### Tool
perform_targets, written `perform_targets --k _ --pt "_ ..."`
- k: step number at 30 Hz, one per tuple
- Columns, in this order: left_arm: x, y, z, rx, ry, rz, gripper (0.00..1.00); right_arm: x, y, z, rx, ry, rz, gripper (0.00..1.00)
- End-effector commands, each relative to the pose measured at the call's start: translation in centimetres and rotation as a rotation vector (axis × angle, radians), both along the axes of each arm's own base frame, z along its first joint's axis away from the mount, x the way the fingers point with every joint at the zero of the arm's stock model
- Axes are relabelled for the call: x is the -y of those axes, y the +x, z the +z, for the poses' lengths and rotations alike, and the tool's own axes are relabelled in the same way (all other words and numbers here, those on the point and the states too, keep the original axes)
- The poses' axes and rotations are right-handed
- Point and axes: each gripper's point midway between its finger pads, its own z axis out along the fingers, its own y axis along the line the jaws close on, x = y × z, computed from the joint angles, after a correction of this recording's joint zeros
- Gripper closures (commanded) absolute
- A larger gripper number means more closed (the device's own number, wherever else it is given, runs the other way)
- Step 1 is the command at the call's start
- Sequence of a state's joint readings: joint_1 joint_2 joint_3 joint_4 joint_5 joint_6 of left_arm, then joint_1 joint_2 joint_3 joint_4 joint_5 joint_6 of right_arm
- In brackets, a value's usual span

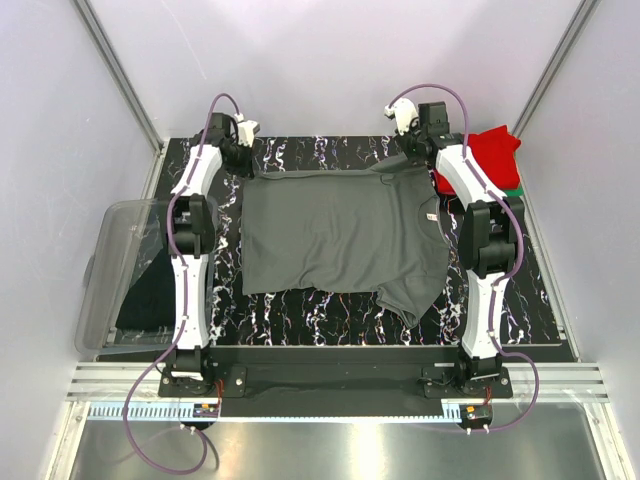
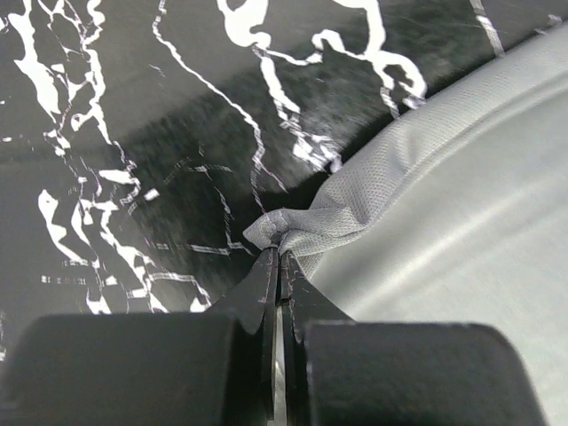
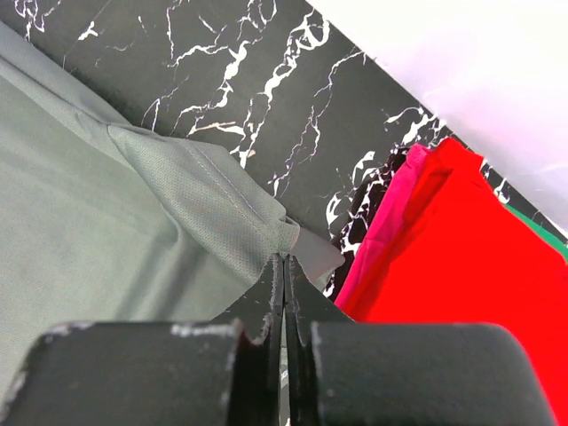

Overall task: Fold and stack the t-shirts
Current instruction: Fold the tshirt

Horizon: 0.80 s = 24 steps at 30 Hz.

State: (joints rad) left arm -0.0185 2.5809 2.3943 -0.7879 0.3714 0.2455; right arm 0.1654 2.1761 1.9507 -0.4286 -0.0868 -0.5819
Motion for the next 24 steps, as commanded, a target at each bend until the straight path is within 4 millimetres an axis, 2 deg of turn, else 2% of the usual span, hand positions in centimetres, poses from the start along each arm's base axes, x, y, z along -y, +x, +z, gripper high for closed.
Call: perform_targets --k 1,12,14,15,17,18,24 --pt "1.2 0.0 7.5 0.143 -0.009 -0.060 1.00 0.4 0.7 4.3 0.091 0.011 -0.023 1.00" --pt "0.8 -2.4 9.4 0.148 0.019 -0.081 1.00 1.5 -2.6 5.1 0.074 -0.015 -0.017 1.00" --pt "0.6 -3.3 9.5 0.143 0.031 -0.088 1.00 2.1 -2.8 5.2 0.073 -0.015 -0.040 1.00" --pt "0.5 -3.7 8.8 0.129 0.039 -0.091 1.00 2.4 -3.0 5.3 0.072 -0.015 -0.047 1.00" --pt "0.3 -4.2 9.4 0.140 0.051 -0.089 1.00 3.0 -3.4 5.2 0.064 -0.012 -0.059 1.00" --pt "0.2 -4.6 9.0 0.129 0.053 -0.092 1.00 3.2 -3.5 5.1 0.061 -0.010 -0.062 1.00" --pt "0.2 -6.0 9.6 0.123 0.052 -0.097 1.00 3.6 -5.0 4.8 0.043 -0.013 -0.058 1.00"
